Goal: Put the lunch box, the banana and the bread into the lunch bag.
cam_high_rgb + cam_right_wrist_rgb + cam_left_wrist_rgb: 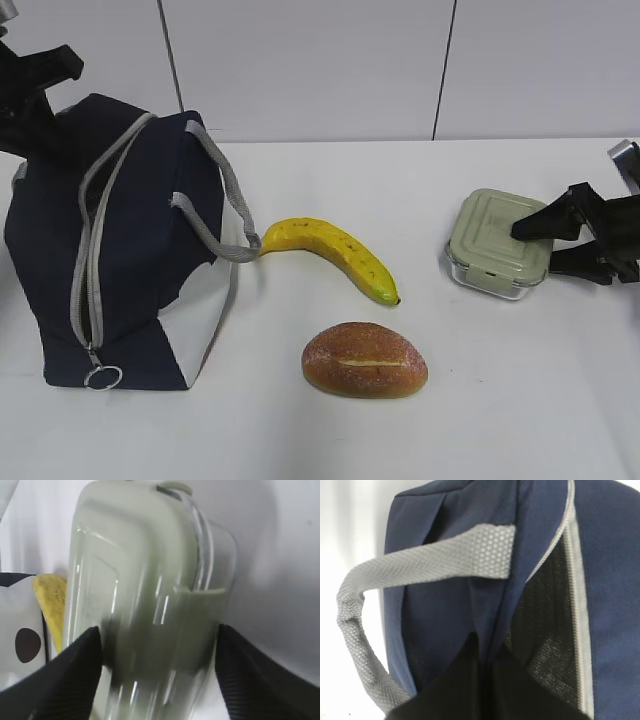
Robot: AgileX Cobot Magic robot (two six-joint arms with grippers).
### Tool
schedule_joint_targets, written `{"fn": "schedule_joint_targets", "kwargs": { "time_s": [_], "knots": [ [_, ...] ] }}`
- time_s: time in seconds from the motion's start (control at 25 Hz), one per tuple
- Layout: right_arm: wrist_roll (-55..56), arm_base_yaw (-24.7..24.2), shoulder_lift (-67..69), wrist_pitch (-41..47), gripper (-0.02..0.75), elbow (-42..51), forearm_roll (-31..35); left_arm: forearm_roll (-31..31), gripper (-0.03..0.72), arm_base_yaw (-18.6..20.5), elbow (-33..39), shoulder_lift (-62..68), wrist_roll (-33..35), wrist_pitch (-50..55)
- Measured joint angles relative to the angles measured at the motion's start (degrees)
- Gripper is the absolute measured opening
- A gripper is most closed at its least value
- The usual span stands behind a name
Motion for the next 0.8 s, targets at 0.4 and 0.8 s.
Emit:
{"fn": "schedule_joint_targets", "kwargs": {
  "time_s": [0.4,0.8],
  "knots": [
    [-1.4,0.0,1.0,3.7,0.375,-0.2,1.8,0.0,-0.003,0.0,0.0,0.0,0.0,0.0],
    [1.9,0.0,1.6,8.6,0.372,-5.1,1.0,-0.9,-0.003,0.0,0.0,0.0,0.0,0.0]
  ]
}}
